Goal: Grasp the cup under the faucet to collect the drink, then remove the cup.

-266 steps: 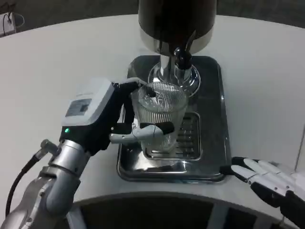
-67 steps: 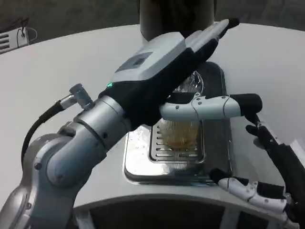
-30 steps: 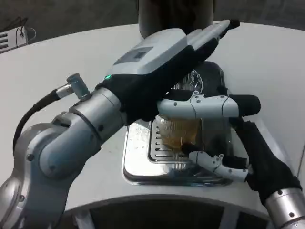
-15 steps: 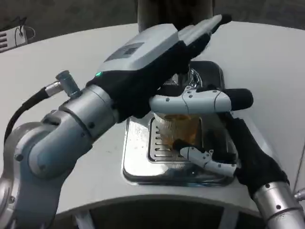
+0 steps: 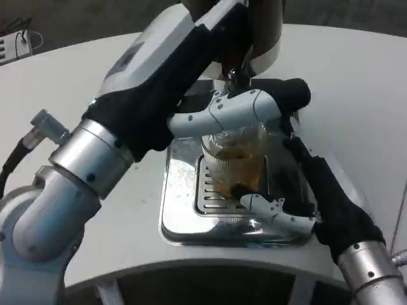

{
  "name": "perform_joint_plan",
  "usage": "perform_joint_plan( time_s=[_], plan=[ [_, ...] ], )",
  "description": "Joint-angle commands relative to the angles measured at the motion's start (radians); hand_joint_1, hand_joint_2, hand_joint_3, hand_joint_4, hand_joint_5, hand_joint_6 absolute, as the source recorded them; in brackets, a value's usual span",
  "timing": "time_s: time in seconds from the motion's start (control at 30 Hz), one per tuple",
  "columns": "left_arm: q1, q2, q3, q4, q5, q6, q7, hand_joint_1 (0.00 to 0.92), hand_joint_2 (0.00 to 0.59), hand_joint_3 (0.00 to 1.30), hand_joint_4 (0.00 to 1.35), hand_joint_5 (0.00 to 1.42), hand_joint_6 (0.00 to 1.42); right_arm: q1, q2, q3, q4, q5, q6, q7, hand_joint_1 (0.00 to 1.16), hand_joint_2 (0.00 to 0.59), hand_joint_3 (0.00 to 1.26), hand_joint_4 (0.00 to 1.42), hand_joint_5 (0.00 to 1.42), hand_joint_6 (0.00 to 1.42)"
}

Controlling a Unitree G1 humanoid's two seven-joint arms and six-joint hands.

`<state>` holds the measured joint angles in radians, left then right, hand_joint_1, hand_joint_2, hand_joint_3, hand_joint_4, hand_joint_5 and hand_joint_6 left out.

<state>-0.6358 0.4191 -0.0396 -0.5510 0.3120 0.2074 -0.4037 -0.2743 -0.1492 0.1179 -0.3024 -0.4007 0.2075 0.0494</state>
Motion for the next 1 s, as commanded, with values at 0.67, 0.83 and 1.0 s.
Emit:
perform_joint_plan(
  time_s=[0.67, 0.83, 1.0],
  plan=[
    [0.391, 0.006, 0.258, -0.189, -0.05, -0.005, 0.074, 0.0, 0.018, 0.11, 0.0, 0.06, 0.21, -0.033, 0.023, 0.002, 0.044, 0.022, -0.015, -0.025, 0.73, 0.234, 0.0, 0.02, 0.09, 0.08],
    [0.481, 0.028, 0.33, -0.194, -0.069, -0.012, 0.069, 0.0, 0.018, 0.11, 0.0, 0.07, 0.21, -0.041, 0.032, 0.01, 0.056, 0.025, -0.019, -0.028, 0.73, 0.234, 0.0, 0.02, 0.1, 0.08],
    [0.556, 0.048, 0.384, -0.182, -0.084, -0.028, 0.067, 0.0, 0.02, 0.11, 0.0, 0.07, 0.21, -0.052, 0.041, 0.02, 0.068, 0.027, -0.023, -0.029, 0.73, 0.234, 0.0, 0.02, 0.1, 0.08]
  ],
)
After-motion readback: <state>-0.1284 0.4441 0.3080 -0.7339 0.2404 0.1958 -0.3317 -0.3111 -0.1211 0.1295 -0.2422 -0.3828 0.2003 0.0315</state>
